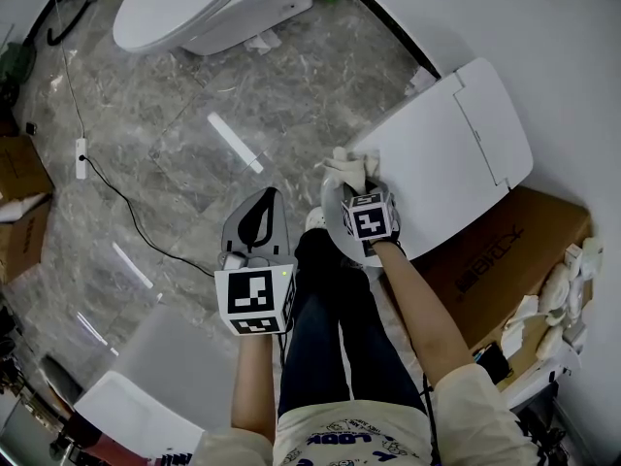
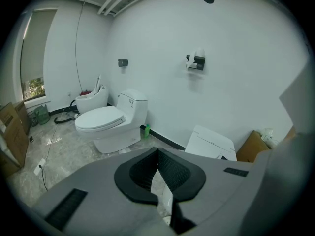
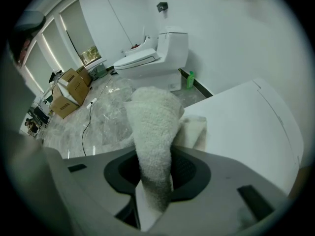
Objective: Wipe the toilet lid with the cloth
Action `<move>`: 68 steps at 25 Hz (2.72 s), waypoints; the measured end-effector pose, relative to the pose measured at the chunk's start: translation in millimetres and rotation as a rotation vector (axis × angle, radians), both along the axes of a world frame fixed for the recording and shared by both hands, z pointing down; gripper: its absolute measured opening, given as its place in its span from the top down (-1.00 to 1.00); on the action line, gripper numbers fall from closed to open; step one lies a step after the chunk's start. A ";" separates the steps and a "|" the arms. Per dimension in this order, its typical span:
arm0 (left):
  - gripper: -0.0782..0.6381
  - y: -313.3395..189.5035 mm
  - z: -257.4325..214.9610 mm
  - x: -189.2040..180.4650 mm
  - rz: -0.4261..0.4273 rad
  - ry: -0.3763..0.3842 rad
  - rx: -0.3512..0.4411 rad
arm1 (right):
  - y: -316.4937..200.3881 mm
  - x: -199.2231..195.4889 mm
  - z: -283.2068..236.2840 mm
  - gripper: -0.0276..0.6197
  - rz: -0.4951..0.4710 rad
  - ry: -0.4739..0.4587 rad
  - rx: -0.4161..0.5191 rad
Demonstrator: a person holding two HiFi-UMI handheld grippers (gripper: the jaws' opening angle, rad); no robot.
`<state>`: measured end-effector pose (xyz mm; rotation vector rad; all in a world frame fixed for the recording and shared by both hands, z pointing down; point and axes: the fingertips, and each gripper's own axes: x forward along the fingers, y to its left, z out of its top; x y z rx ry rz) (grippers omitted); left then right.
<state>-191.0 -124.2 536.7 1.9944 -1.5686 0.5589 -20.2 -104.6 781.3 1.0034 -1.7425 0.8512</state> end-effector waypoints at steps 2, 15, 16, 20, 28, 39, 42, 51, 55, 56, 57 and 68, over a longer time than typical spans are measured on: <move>0.77 1.2 -1.7 -1.2 -0.006 -0.002 0.006 | 6.9 -4.5 1.2 0.56 -0.023 -0.006 -0.009; 0.77 14.5 -8.1 0.6 -0.033 -0.013 0.013 | 59.4 -25.8 -2.2 0.56 -0.238 -0.024 -0.034; 0.77 15.0 -7.4 0.2 -0.035 -0.015 0.012 | 63.0 -26.4 -2.1 0.56 -0.256 -0.022 -0.034; 0.77 18.0 -4.4 -3.8 -0.045 -0.025 0.003 | 77.2 -28.7 -1.9 0.56 -0.313 -0.022 -0.038; 0.77 16.0 -4.8 -3.5 -0.046 -0.046 0.006 | 103.9 -25.9 -2.5 0.56 -0.503 -0.045 -0.055; 0.77 8.5 -5.0 7.1 -0.030 -0.062 0.003 | 128.4 2.7 -3.0 0.56 -0.757 -0.074 -0.116; 0.77 6.4 -3.3 14.1 -0.024 -0.061 -0.002 | 127.1 13.4 -2.8 0.56 -0.802 -0.076 -0.127; 0.77 -5.7 0.8 45.2 0.021 -0.057 -0.005 | 95.2 67.4 -2.1 0.56 -0.887 -0.036 -0.111; 0.77 -10.5 2.7 59.0 0.044 -0.058 -0.007 | 66.1 99.1 -2.4 0.56 -0.812 -0.022 -0.096; 0.77 -11.6 3.3 61.9 0.048 -0.058 -0.009 | 58.1 107.5 -2.5 0.56 -0.780 -0.021 -0.092; 0.77 -12.7 3.8 64.8 0.052 -0.059 -0.010 | 50.2 116.2 -2.6 0.56 -0.746 -0.022 -0.089; 0.77 -23.6 8.9 90.0 0.082 -0.069 -0.019 | -14.3 198.6 -2.9 0.56 -0.452 -0.019 -0.061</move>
